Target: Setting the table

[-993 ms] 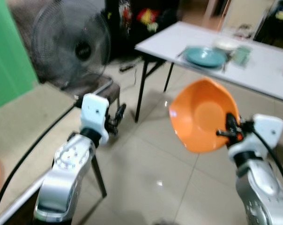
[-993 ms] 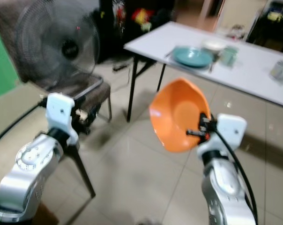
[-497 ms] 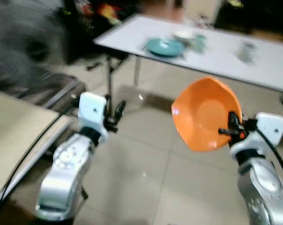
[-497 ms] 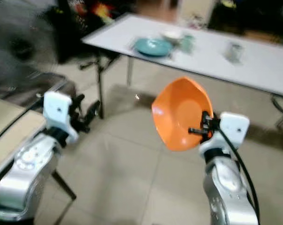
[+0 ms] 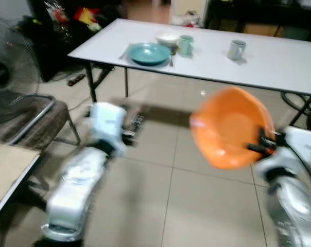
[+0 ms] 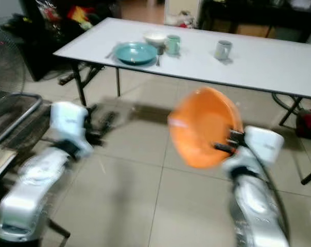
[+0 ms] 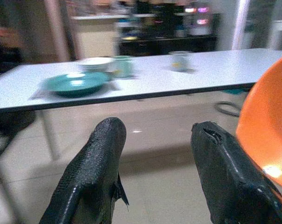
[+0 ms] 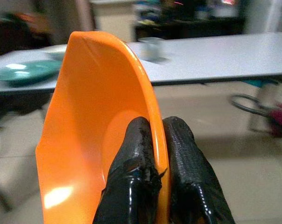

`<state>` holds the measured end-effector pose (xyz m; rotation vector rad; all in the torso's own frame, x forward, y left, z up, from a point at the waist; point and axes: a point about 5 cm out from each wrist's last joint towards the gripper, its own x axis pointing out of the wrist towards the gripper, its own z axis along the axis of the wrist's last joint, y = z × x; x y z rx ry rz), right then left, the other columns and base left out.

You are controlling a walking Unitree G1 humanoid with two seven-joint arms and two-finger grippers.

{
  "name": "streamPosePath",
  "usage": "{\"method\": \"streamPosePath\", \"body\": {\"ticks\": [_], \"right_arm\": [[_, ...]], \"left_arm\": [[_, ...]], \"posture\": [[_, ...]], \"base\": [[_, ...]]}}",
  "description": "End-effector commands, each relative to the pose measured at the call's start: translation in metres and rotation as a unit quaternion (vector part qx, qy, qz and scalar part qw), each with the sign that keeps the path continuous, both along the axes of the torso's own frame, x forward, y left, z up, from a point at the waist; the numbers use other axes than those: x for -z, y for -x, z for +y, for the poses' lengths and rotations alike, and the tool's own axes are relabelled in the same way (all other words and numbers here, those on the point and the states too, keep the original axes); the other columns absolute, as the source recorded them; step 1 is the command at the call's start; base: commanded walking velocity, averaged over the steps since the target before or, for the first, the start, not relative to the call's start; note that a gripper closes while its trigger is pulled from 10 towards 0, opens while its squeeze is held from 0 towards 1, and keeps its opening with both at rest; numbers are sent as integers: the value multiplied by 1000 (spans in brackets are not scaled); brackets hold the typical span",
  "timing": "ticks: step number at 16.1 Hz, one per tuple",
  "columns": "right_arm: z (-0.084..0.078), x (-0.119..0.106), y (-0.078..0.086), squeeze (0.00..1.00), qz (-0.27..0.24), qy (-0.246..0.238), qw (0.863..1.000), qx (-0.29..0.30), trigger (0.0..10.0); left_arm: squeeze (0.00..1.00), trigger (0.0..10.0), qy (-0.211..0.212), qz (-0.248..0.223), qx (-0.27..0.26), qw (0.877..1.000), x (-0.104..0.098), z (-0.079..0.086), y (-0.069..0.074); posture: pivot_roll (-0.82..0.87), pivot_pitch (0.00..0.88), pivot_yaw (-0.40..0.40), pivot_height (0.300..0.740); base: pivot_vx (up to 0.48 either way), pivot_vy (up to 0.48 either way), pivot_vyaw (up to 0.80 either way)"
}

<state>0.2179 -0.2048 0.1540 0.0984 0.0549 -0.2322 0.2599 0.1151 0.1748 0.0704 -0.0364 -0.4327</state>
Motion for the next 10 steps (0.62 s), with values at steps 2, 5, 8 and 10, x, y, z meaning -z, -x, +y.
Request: {"method": "streamPosePath", "body": {"ticks": [2, 5, 8, 10], "right_arm": [[9, -13, -3, 0, -33, -9, 999, -21, 10000], [8, -14, -2, 0, -37, -11, 999, -18, 10000], [7, -14, 0, 0, -44, -14, 999, -20, 10000], [4, -8, 0, 0, -39, -23, 999, -15, 10000]], "left_arm": [[0, 10000, -4, -2, -11, 1000, -1, 8, -1], [0, 10000, -2, 9, -10, 1000, 6, 9, 0], [0, 10000, -15, 27, -28, 999, 21, 22, 4], [0, 10000, -18, 25, -37, 999, 22, 28, 6]], "posture": [[-1, 0, -34, 740], [-4, 0, -33, 740], [-3, 0, -38, 740], [0, 0, -45, 740]], "base": [[292, 0, -788], [292, 0, -788], [289, 0, -792], [287, 0, -394]]}}
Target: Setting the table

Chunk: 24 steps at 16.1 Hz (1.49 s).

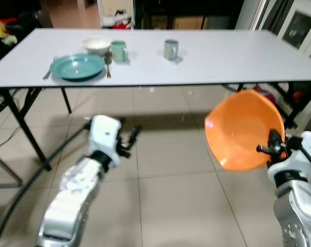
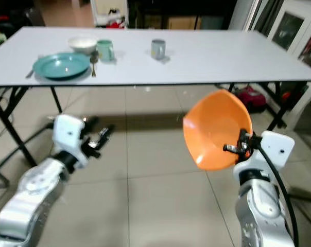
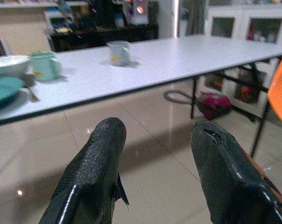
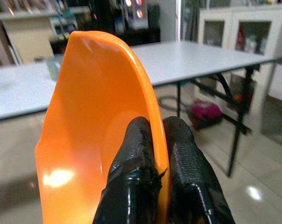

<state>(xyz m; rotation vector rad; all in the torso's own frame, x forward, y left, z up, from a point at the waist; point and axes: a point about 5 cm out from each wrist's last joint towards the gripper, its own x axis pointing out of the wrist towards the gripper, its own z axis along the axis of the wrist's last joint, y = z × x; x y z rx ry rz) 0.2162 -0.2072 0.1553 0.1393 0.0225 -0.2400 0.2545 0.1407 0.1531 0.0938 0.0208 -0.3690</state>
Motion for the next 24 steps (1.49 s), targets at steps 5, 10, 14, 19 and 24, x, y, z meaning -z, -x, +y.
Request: {"method": "streamPosePath", "body": {"ticks": [5, 10, 14, 19, 24], "right_arm": [[1, -1, -4, 0, -20, 18, 1000, -11, 10000], [7, -1, -6, 0, -27, 0, 999, -38, 10000], [5, -1, -6, 0, -29, 0, 999, -37, 10000], [5, -1, -6, 0, -32, 0, 999, -36, 10000], [5, 1, -6, 0, -25, -4, 999, -35, 10000]], "left_arm": [[0, 10000, -4, -7, 3, 1000, 1, -1, 0], [0, 10000, -7, -14, 15, 1000, -1, -3, -1], [0, 10000, -7, -12, 20, 1000, -1, -4, -1], [0, 10000, -8, -11, 20, 1000, 0, -4, -1], [0, 10000, -12, -13, 21, 1000, -1, -4, -2]], "posture": [[2, 0, -49, 740], [3, 0, -44, 740], [1, 0, -42, 740], [5, 0, -42, 740], [4, 0, -38, 740]], "base": [[288, 0, 0], [312, 0, 0], [385, 0, -384], [433, 0, -98], [448, 0, -430]]}}
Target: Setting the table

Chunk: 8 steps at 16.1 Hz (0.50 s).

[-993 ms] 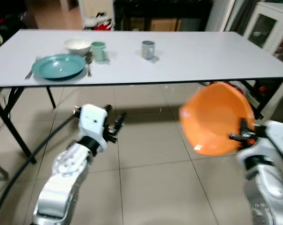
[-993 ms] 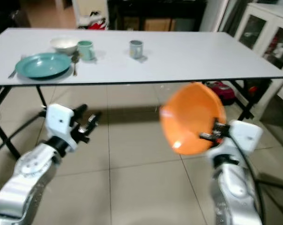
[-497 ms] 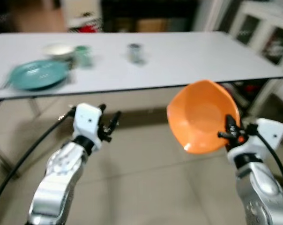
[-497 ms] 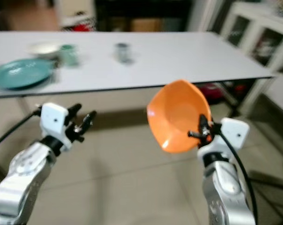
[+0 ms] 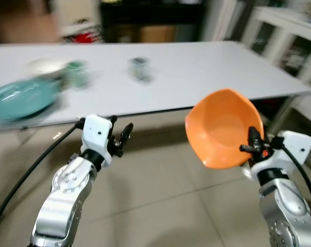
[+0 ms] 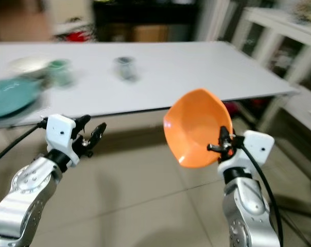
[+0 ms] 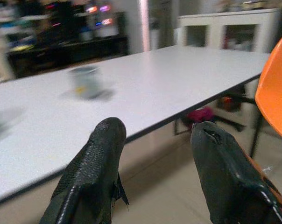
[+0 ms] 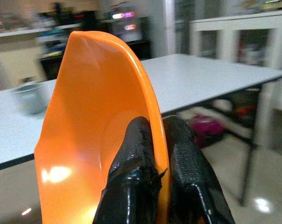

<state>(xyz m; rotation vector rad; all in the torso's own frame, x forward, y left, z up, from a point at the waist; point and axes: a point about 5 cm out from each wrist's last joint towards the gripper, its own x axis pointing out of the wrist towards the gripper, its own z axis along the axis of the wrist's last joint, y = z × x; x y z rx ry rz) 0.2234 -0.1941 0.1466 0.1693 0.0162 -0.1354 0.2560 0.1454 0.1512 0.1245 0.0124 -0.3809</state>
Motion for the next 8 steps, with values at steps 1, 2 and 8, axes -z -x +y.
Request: {"method": "streamPosePath", "body": {"ticks": [1, 2, 8], "right_arm": [[-8, -8, 1, 0, -17, 9, 1000, 16, 10000], [-8, -8, 1, 0, -18, 8, 1000, 16, 10000], [-8, -9, 0, 0, -20, 3, 1000, 15, 10000]], "left_arm": [[0, 10000, 2, -7, 15, 1000, -3, -9, -1], [0, 10000, 2, -7, 15, 1000, -3, -9, -1], [0, 10000, 2, -8, 15, 1000, -4, -9, -2]], "posture": [[4, 0, -38, 740], [4, 0, -38, 740], [1, 0, -36, 740]], "base": [[446, 0, -800], [450, 0, 0], [449, 0, 0]]}}
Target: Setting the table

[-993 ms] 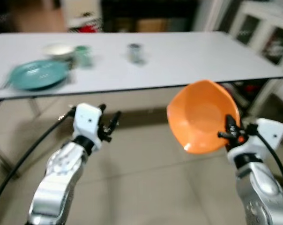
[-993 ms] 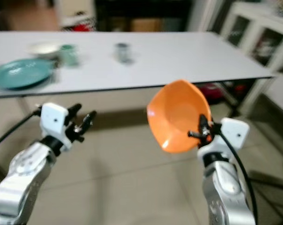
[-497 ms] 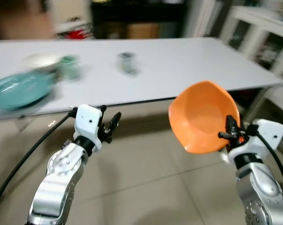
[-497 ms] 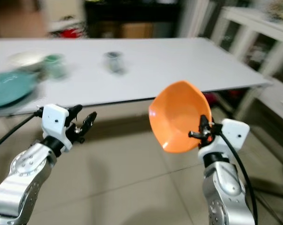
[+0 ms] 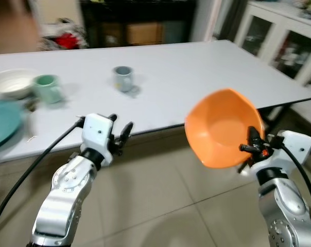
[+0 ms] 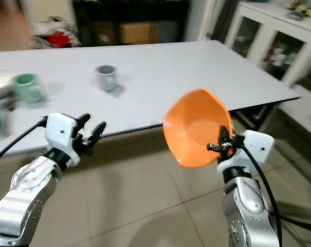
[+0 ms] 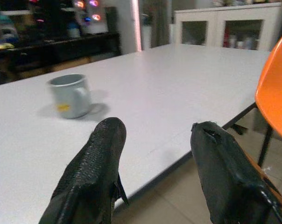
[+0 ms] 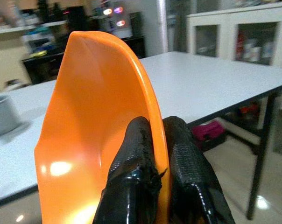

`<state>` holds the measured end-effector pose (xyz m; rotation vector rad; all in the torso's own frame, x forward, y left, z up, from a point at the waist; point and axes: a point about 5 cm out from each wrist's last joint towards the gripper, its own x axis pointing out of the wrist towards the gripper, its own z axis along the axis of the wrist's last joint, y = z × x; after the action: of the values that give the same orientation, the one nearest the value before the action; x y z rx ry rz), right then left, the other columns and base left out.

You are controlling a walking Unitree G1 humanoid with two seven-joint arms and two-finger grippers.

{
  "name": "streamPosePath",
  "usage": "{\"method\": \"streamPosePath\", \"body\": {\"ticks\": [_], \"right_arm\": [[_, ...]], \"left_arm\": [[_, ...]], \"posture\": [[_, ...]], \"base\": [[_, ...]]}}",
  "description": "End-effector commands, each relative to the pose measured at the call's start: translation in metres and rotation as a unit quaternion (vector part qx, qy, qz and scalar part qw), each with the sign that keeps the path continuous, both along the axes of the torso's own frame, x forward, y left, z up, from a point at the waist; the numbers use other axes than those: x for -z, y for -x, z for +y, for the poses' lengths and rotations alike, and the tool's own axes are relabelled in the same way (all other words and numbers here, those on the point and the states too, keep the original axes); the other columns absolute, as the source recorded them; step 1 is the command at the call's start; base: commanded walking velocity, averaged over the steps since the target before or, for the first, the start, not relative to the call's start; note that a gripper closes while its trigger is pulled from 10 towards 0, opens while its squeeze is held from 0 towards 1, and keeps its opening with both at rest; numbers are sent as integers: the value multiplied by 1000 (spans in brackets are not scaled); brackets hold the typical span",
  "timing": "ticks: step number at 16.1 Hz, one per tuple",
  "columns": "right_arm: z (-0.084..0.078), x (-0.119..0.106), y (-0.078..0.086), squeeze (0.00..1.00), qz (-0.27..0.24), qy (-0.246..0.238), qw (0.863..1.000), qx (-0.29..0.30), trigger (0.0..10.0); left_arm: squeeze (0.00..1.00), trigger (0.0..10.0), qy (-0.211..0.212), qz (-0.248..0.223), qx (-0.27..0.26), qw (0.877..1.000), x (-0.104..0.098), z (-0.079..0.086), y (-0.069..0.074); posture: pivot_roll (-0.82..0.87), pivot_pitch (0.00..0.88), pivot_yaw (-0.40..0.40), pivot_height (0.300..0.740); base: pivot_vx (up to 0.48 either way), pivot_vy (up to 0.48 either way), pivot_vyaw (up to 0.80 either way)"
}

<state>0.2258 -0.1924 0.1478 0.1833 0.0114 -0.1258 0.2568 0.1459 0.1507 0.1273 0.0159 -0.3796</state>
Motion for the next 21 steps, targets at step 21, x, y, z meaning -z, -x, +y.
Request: {"method": "streamPosePath", "body": {"ticks": [21], "right_arm": [[-4, -16, -9, 0, -23, -66, 995, -78, 10000]], "left_arm": [[0, 10000, 40, -62, 19, 997, -27, 0, 4]], "posture": [[25, 0, -51, 740]], "base": [[400, 0, 0]]}}
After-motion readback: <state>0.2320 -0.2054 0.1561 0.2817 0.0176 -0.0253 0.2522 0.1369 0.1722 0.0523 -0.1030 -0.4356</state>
